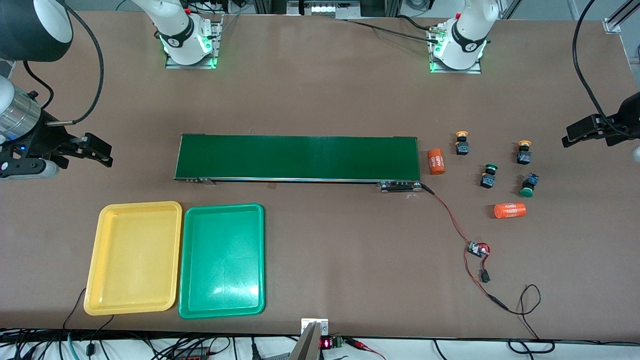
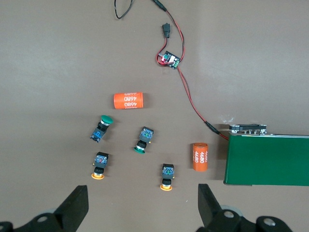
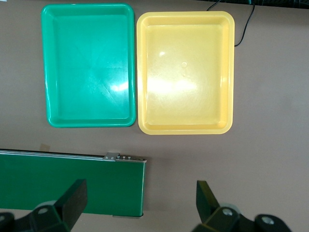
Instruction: Sort buttons by color to trays
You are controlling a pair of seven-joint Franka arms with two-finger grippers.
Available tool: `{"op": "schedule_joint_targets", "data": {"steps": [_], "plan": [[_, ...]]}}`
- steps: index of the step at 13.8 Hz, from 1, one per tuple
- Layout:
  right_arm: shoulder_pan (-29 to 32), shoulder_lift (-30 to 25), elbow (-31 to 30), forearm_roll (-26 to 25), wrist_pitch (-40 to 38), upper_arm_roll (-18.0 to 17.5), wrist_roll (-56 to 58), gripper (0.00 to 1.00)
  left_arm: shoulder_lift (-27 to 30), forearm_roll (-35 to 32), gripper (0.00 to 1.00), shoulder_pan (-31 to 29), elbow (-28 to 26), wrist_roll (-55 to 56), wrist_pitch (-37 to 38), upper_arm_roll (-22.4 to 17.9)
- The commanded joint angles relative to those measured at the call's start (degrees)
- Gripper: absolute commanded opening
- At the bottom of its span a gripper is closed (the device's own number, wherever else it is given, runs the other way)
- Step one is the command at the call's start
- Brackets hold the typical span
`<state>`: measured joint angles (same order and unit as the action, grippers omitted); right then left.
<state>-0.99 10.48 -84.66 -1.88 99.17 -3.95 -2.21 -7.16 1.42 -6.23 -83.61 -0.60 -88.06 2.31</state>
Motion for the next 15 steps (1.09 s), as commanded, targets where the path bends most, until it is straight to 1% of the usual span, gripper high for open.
{"op": "schedule_joint_targets", "data": {"steps": [1, 4, 5, 6, 8, 10, 11, 13, 15], "plan": [[0.28, 0.51, 1.34, 0.48, -0.38, -0.09, 1.06, 1.0, 2.75, -0.89, 1.0, -0.1, -2.78, -0.64, 0.69, -0.02], [0.28, 0.6, 1.34, 0.48, -0.12, -0.09, 1.06, 1.0, 2.68, -0.19, 1.0, -0.01, -2.35, -0.72, 0.35, 0.33], [0.28, 0.68, 1.34, 0.48, -0.12, -0.09, 1.06, 1.0, 2.5, 0.07, 1.0, 0.08, -1.39, -0.8, 0.17, 0.33], [0.28, 0.6, 1.34, 0.48, -0.12, -0.01, 1.06, 1.0, 1.46, -0.18, 1.0, 0.52, -1.3, -1.33, 0.6, 0.33], [0.28, 0.6, 1.34, 0.48, -0.12, -0.09, 1.15, 1.0, -0.48, 0.16, 1.0, -1.23, -3.4, -1.51, 2.18, -0.2], [0.2, 0.6, 1.43, 0.48, -0.12, -0.09, 1.15, 1.0, -3.73, -0.36, 1.0, -2.38, -2.44, -1.77, 1.5, -0.2], [0.2, 0.6, 1.34, 0.48, -0.12, -0.09, 1.15, 1.0, -6.79, -0.19, 1.0, -2.38, -2.27, -1.77, -0.25, -0.2], [0.28, 0.68, 1.43, 0.48, -0.12, -0.09, 1.24, 1.0, -12.67, -0.01, 1.0, -1.77, 0.1, -2.21, -2.37, 0.06], [0.2, 0.68, 1.43, 0.48, -0.03, -0.09, 1.24, 1.0, -20.48, 0.25, 1.0, -1.33, 5.0, -7.01, -5.43, 0.33]]}}
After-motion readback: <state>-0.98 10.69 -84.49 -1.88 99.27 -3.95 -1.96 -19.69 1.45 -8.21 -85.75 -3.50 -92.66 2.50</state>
